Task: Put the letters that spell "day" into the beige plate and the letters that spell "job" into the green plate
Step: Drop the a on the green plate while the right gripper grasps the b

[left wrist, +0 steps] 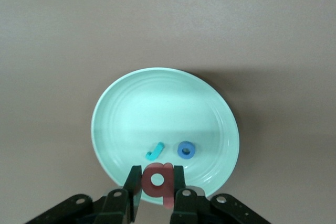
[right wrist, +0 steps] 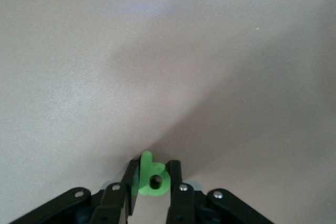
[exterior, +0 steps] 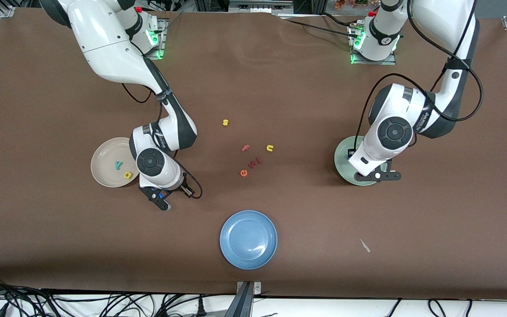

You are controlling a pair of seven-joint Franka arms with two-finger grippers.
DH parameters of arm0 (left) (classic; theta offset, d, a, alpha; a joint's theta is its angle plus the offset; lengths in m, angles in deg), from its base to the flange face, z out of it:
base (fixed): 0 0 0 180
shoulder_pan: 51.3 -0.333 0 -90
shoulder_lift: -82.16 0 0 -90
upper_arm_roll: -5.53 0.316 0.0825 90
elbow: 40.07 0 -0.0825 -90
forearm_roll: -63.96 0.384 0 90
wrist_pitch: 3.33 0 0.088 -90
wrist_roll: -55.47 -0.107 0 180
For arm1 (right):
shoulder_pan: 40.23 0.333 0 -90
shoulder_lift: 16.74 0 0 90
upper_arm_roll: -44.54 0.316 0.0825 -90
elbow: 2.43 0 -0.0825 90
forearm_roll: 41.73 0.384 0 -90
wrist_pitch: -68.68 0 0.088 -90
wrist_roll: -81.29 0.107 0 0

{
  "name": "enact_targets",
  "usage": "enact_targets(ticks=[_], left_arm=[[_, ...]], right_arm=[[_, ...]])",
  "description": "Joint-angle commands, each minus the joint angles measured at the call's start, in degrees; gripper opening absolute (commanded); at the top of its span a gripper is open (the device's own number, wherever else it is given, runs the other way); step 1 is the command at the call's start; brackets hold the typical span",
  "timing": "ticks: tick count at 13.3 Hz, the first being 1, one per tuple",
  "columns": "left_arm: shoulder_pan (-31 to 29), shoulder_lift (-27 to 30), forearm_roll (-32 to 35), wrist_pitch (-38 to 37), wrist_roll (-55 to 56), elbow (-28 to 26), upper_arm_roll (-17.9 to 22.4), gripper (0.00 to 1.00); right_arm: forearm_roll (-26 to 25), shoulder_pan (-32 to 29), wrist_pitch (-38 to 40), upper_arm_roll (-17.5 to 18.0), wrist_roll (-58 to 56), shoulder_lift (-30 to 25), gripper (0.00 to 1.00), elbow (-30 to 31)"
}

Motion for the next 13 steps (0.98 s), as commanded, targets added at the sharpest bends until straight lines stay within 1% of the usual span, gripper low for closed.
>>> enact_targets(ticks=[1,2,4,5,7,9,10,13], left_arm=[[-1.03,1.81,1.34,7.89,-0.07,-6.93,-0.44,0.00],[-1.21,1.55,1.34,12.18,0.19,-9.38,-0.44,0.00],[-1.82,1.46,1.34,21.23,0.19,-14.83,-0.35,0.00],[-2.09,0.76,1.34,24.24,0.19,-15.72,-0.35,0.00],[-2.53,-1.08,1.34,27.68,0.19,-15.47,-0.26,0.00],[-3.75,-2.32,1.43,31.11,0.10,-15.64,-0.18,0.00],[-4.19,-3.28,1.43,32.60,0.10,-15.65,-0.26,0.00],[-4.37,-4.78,1.43,34.19,0.10,-15.38,0.00,0.00]], right_arm=[[0.06,-0.07,0.59,0.10,-1.06,0.71,0.04,-1.04],[-0.46,-0.51,1.55,0.10,-4.19,0.36,0.04,-1.65],[0.23,-3.39,7.94,0.18,-20.48,-1.22,0.04,-2.01],[0.15,-4.28,10.68,0.10,-26.23,-2.01,0.04,-2.36],[0.06,-4.55,14.46,-0.17,-34.33,-3.60,0.05,-2.18],[0.06,-4.99,19.99,-0.69,-41.63,-5.18,0.05,-2.36],[0.24,-5.69,22.89,-1.30,-45.93,-5.79,0.06,-2.36],[0.06,-9.73,31.16,-1.31,-55.26,-6.50,0.07,-2.36]])
